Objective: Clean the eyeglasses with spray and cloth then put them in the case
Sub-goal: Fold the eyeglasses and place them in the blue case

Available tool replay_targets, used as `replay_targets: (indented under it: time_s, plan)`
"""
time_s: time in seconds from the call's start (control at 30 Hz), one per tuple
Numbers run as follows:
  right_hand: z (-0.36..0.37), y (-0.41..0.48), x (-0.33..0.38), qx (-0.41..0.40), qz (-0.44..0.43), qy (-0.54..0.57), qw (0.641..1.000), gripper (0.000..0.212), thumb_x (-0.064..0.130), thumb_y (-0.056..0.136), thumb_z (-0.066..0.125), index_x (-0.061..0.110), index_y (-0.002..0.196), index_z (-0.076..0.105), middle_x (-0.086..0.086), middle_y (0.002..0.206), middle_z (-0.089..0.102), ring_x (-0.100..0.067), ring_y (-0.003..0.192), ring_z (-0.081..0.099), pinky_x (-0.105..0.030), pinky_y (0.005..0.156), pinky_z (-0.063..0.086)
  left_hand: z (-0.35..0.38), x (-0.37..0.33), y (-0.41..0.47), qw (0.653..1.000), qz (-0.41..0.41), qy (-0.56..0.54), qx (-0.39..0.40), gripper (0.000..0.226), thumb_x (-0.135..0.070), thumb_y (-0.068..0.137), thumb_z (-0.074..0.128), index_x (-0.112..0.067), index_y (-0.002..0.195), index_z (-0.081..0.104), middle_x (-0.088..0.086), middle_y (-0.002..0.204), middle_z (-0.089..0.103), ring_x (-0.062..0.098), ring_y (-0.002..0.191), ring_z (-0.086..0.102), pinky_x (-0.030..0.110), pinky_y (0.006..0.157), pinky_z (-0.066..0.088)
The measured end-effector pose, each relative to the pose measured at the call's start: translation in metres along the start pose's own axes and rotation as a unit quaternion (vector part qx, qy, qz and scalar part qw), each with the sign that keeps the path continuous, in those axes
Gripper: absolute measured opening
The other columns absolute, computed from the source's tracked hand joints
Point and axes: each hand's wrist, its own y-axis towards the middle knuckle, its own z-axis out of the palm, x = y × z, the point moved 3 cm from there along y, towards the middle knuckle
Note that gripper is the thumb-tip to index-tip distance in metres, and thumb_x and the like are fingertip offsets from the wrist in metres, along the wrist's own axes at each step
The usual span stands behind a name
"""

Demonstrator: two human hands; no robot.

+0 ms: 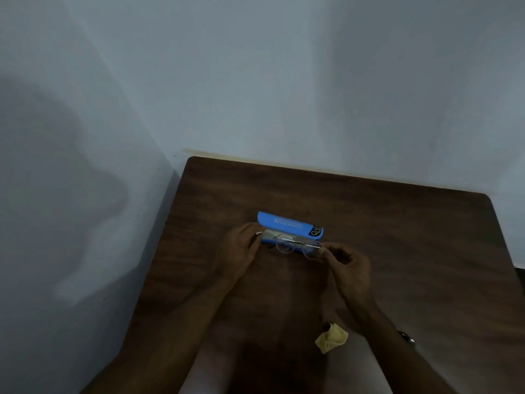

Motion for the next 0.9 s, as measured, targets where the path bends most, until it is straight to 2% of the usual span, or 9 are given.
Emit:
replay_targets:
  time_s: [0.13,0.23,0.3,0.37,0.43,0.6,0.73,0.9]
  plan:
    - [0.004,0.014,-0.006,-0.011,0.014,-0.003,1.0,0.013,0.013,0.093,0.077,0.021,0.102,0.08,0.005,0.096,0.081,-0.016,0.093,0.077,-0.043,0.088,0.063,-0.002,-0.005,0.014,0.999,0.039,0.031,0.007,0.027,-0.007,0.094,0.073,-0.009,0.121,0.074,0.007,0.12,0.075,0.018,0.111,0.067,0.009,0.099,0.035]
    - [0.007,0.023,-0.006,-0.014,0.019,0.009,1.0,0.015,0.011,0.093,0.077,0.022,0.101,0.08,0.005,0.097,0.081,-0.018,0.093,0.077,-0.043,0.088,0.063,0.0,-0.005,0.025,0.996,0.074,0.049,0.013,0.02,-0.006,0.091,0.076,-0.008,0.112,0.076,0.008,0.109,0.076,0.022,0.101,0.07,0.016,0.093,0.04]
    - [0.008,0.027,-0.005,-0.01,0.025,0.02,0.999,0.015,0.009,0.093,0.076,0.021,0.101,0.079,0.005,0.097,0.081,-0.02,0.093,0.077,-0.042,0.086,0.063,0.003,-0.003,0.03,0.996,0.069,0.055,0.023,0.019,-0.013,0.095,0.072,-0.013,0.114,0.075,0.006,0.109,0.076,0.02,0.1,0.069,0.021,0.091,0.048]
    - [0.008,0.031,-0.005,-0.005,0.026,0.023,0.999,0.013,0.011,0.093,0.076,0.02,0.102,0.079,0.003,0.098,0.081,-0.02,0.093,0.077,-0.041,0.086,0.063,0.006,-0.002,0.032,0.995,0.058,0.063,0.041,0.018,-0.018,0.098,0.069,-0.017,0.115,0.073,0.004,0.107,0.074,0.017,0.097,0.066,0.033,0.085,0.056]
    - [0.008,0.036,-0.007,0.003,0.028,0.016,0.999,0.013,0.013,0.094,0.076,0.018,0.106,0.079,0.003,0.1,0.081,-0.018,0.094,0.077,-0.042,0.088,0.063,0.005,-0.006,0.034,0.996,0.047,0.059,0.044,0.019,-0.019,0.097,0.07,-0.016,0.116,0.073,0.004,0.104,0.073,0.018,0.094,0.066,0.038,0.08,0.057]
    - [0.004,0.049,-0.012,-0.012,0.034,0.012,0.999,0.013,0.013,0.094,0.076,0.012,0.106,0.08,0.0,0.1,0.081,-0.02,0.096,0.077,-0.047,0.091,0.063,0.0,-0.012,0.043,0.998,0.022,0.036,0.037,0.032,-0.025,0.094,0.076,-0.018,0.124,0.068,-0.002,0.091,0.074,0.016,0.086,0.067,0.039,0.076,0.058]
    - [0.004,0.057,-0.012,-0.015,0.029,0.02,0.999,0.01,0.011,0.094,0.076,0.013,0.103,0.08,-0.003,0.097,0.081,-0.021,0.095,0.078,-0.042,0.086,0.063,0.001,-0.012,0.049,0.997,-0.006,0.006,0.071,0.059,-0.022,0.091,0.079,-0.016,0.146,0.057,-0.006,0.08,0.073,0.01,0.078,0.065,0.034,0.08,0.057]
    - [0.006,0.066,-0.014,-0.022,0.026,0.01,0.999,0.009,0.011,0.095,0.076,0.01,0.102,0.081,-0.004,0.092,0.081,-0.027,0.086,0.078,-0.043,0.079,0.064,0.001,-0.01,0.057,0.993,-0.032,0.018,0.109,0.077,-0.026,0.086,0.082,-0.027,0.155,0.048,-0.008,0.081,0.076,0.01,0.078,0.071,0.033,0.079,0.06]
